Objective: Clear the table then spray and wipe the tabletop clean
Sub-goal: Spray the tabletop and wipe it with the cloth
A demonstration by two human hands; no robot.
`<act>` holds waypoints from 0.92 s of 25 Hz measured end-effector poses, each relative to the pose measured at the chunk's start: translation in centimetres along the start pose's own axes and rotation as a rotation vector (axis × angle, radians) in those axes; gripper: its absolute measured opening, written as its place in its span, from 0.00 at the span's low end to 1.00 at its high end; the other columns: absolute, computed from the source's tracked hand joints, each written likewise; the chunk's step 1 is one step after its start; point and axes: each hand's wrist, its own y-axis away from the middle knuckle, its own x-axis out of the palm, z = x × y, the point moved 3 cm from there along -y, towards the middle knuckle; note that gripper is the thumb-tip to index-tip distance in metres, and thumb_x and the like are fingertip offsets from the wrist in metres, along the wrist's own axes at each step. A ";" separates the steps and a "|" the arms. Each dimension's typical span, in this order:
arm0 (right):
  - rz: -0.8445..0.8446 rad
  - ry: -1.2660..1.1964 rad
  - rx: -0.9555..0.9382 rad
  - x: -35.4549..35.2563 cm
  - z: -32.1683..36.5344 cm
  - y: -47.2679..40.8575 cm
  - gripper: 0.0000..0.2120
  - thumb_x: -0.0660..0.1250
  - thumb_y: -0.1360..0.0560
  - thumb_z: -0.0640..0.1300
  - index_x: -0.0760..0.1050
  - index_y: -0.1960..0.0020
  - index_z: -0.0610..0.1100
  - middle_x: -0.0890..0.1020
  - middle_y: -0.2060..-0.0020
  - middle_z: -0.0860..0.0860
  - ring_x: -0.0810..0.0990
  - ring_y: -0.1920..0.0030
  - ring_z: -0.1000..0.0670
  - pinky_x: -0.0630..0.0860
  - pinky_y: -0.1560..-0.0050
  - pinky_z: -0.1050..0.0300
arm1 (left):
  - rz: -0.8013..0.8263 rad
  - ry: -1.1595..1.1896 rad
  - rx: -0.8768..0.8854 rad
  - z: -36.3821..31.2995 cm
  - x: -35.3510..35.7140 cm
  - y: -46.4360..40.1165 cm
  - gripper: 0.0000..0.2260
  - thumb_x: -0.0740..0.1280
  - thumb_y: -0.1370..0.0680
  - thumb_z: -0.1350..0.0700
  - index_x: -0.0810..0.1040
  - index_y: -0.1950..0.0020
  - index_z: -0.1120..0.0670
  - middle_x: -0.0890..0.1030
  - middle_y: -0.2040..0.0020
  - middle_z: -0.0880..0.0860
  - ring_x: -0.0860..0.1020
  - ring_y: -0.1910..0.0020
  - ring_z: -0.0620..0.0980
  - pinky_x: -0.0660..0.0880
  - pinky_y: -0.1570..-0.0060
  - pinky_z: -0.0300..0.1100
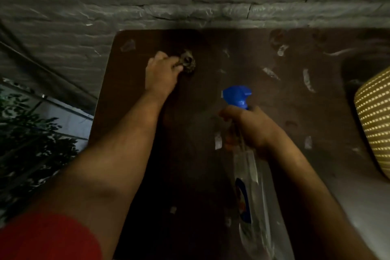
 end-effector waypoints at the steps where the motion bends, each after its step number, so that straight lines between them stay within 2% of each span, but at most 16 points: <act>1: 0.017 0.001 -0.001 -0.1 -0.2 0.4 0.15 0.70 0.29 0.50 0.73 0.49 0.41 0.79 0.75 0.49 0.80 0.74 0.49 0.80 0.69 0.53 | 0.025 0.016 0.009 -1.6 0.3 1.2 0.14 0.66 0.23 0.49 0.79 0.40 0.51 0.75 0.42 0.57 0.74 0.45 0.58 0.71 0.44 0.46; 3: 0.053 0.015 -0.009 -0.3 -0.5 1.5 0.13 0.69 0.28 0.50 0.74 0.50 0.42 0.79 0.76 0.51 0.79 0.73 0.50 0.79 0.69 0.54 | 0.097 0.055 0.196 -4.0 1.1 7.5 0.14 0.66 0.24 0.48 0.80 0.41 0.51 0.75 0.45 0.55 0.74 0.49 0.55 0.70 0.49 0.45; 5: 0.071 -0.009 -0.011 -0.8 -1.3 2.2 0.13 0.70 0.28 0.49 0.74 0.50 0.42 0.78 0.77 0.52 0.78 0.74 0.50 0.78 0.70 0.55 | 0.129 0.058 0.383 -2.4 1.2 13.4 0.12 0.65 0.24 0.49 0.81 0.43 0.50 0.76 0.47 0.53 0.74 0.51 0.53 0.70 0.51 0.44; 6: 0.083 -0.021 -0.002 -1.0 -1.8 2.4 0.13 0.70 0.29 0.49 0.74 0.49 0.42 0.78 0.77 0.52 0.78 0.74 0.50 0.78 0.70 0.55 | 0.087 0.051 0.373 -0.7 0.7 13.4 0.11 0.66 0.24 0.51 0.81 0.44 0.50 0.76 0.48 0.53 0.74 0.51 0.54 0.71 0.51 0.45; 9: 0.154 -0.002 -0.010 -1.1 -3.3 3.2 0.13 0.70 0.28 0.48 0.72 0.48 0.42 0.78 0.76 0.52 0.78 0.73 0.50 0.79 0.67 0.53 | -0.083 -0.006 -0.094 2.3 -1.2 6.2 0.11 0.67 0.23 0.52 0.81 0.42 0.53 0.75 0.45 0.56 0.74 0.48 0.58 0.73 0.47 0.49; 10: 0.170 0.005 -0.019 -1.0 -3.6 3.5 0.13 0.69 0.28 0.48 0.73 0.48 0.42 0.78 0.75 0.51 0.78 0.73 0.50 0.78 0.67 0.53 | -0.086 0.003 -0.184 1.7 -1.3 4.7 0.12 0.67 0.23 0.51 0.80 0.41 0.52 0.75 0.44 0.56 0.73 0.47 0.58 0.72 0.45 0.49; 11: 0.171 0.006 -0.026 -1.0 -3.8 3.9 0.12 0.69 0.28 0.47 0.73 0.49 0.41 0.78 0.75 0.50 0.77 0.73 0.49 0.78 0.68 0.52 | -0.057 0.009 -0.151 0.0 -0.8 4.6 0.12 0.67 0.23 0.51 0.80 0.41 0.52 0.75 0.44 0.56 0.74 0.47 0.57 0.72 0.45 0.48; 14: 0.182 0.014 -0.024 -0.5 -4.2 5.0 0.12 0.69 0.28 0.45 0.74 0.52 0.38 0.77 0.73 0.45 0.77 0.74 0.47 0.76 0.70 0.53 | 0.105 0.043 0.236 -4.3 2.2 11.4 0.12 0.67 0.24 0.49 0.81 0.42 0.49 0.75 0.46 0.54 0.74 0.50 0.55 0.70 0.48 0.46; 15: 0.198 0.034 -0.005 -0.3 -4.4 5.4 0.12 0.69 0.28 0.46 0.74 0.51 0.37 0.77 0.72 0.44 0.77 0.74 0.46 0.76 0.69 0.53 | 0.122 0.071 0.303 -3.9 2.3 13.3 0.12 0.68 0.24 0.50 0.81 0.42 0.49 0.75 0.47 0.53 0.74 0.50 0.54 0.69 0.48 0.46; 16: 0.217 0.062 0.016 0.0 -4.8 5.9 0.13 0.69 0.27 0.47 0.74 0.51 0.37 0.77 0.72 0.43 0.77 0.73 0.45 0.76 0.69 0.53 | 0.111 0.100 0.299 -3.0 2.0 13.5 0.12 0.68 0.24 0.51 0.81 0.42 0.49 0.75 0.47 0.53 0.74 0.50 0.54 0.69 0.48 0.46; 19: 0.253 0.114 0.045 1.1 -6.2 6.9 0.13 0.69 0.27 0.48 0.73 0.54 0.37 0.77 0.74 0.43 0.77 0.75 0.46 0.76 0.70 0.56 | 0.043 0.107 0.061 -1.8 1.0 9.2 0.13 0.69 0.24 0.52 0.80 0.40 0.52 0.75 0.45 0.54 0.74 0.46 0.55 0.70 0.44 0.45; 23: 0.263 0.054 0.087 1.7 -8.1 7.6 0.15 0.70 0.28 0.48 0.73 0.51 0.38 0.77 0.74 0.44 0.76 0.76 0.47 0.75 0.72 0.57 | 0.005 0.051 0.071 -1.9 1.9 7.6 0.15 0.67 0.23 0.49 0.79 0.38 0.51 0.74 0.42 0.53 0.72 0.43 0.54 0.68 0.43 0.44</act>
